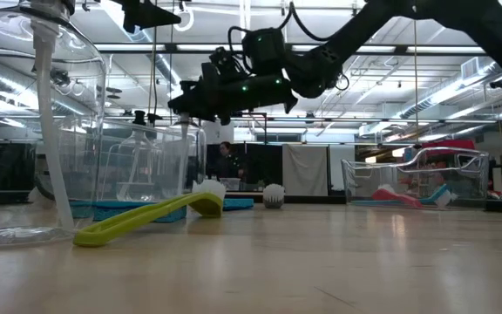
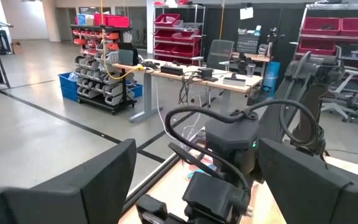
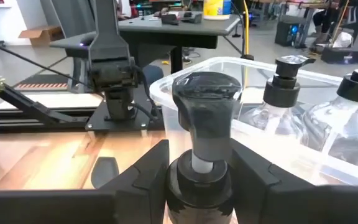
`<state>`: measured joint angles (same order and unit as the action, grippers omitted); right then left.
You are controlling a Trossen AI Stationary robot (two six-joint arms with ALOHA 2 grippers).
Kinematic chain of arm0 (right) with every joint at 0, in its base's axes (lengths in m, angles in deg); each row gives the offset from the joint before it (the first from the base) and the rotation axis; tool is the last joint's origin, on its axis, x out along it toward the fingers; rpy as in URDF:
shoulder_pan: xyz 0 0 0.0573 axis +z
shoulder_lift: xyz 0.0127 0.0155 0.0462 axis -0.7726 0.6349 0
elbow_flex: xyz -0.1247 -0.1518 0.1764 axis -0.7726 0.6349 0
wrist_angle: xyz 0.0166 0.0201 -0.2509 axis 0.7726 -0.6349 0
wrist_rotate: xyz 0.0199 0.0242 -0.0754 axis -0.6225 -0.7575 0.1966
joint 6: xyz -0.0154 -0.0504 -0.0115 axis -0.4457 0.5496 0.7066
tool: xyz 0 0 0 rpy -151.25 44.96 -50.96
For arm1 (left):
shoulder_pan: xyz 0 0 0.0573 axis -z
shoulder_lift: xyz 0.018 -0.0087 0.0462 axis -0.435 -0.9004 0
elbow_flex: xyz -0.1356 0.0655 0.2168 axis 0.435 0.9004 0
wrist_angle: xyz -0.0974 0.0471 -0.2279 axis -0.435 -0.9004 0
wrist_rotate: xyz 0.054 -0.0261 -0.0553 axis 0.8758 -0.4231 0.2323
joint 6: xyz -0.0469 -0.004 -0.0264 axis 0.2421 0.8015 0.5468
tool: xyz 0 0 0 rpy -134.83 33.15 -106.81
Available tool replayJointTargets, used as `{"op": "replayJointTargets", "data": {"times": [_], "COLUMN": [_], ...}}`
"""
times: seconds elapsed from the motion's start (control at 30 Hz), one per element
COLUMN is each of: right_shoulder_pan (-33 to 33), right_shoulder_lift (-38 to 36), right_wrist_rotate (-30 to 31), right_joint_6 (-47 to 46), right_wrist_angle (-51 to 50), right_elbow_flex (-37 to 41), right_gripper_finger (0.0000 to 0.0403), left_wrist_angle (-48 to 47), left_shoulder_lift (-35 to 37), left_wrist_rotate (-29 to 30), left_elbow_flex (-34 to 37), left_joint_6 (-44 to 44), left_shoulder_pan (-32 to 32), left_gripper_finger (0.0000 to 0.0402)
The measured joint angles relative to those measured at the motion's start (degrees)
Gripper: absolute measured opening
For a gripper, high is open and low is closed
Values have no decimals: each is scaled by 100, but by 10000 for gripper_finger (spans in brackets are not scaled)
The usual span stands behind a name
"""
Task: Pick & Place Kitchen Sink Supplies
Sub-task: Put the transparent bottle spray into the transparent container
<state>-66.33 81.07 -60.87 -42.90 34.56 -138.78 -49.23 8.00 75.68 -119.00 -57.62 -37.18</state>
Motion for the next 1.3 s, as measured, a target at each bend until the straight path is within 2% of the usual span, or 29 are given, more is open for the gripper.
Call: {"op": "replayJointTargets", "data": {"times": [0.4, 0.7, 0.97, 1.3], "right_shoulder_pan": [-2, -2, 0, 5], "right_shoulder_lift": [126, 121, -109, -566], "right_wrist_rotate": [149, 222, 350, 343], "right_joint_6": [-29, -547, -481, -183], "right_wrist_angle": [-56, -193, -120, -1245], "right_elbow_flex": [0, 0, 2, 2], "right_gripper_finger": [144, 208, 281, 311], "left_wrist_angle": [6, 6, 6, 8], "left_shoulder_lift": [2, 2, 2, 2], "left_wrist_rotate": [2, 2, 40, 91], "left_elbow_flex": [0, 0, 2, 4], "left_joint_6": [-14, -10, -111, -121], "left_shoulder_pan": [0, 0, 0, 0], "left_gripper_finger": [341, 341, 341, 341]}}
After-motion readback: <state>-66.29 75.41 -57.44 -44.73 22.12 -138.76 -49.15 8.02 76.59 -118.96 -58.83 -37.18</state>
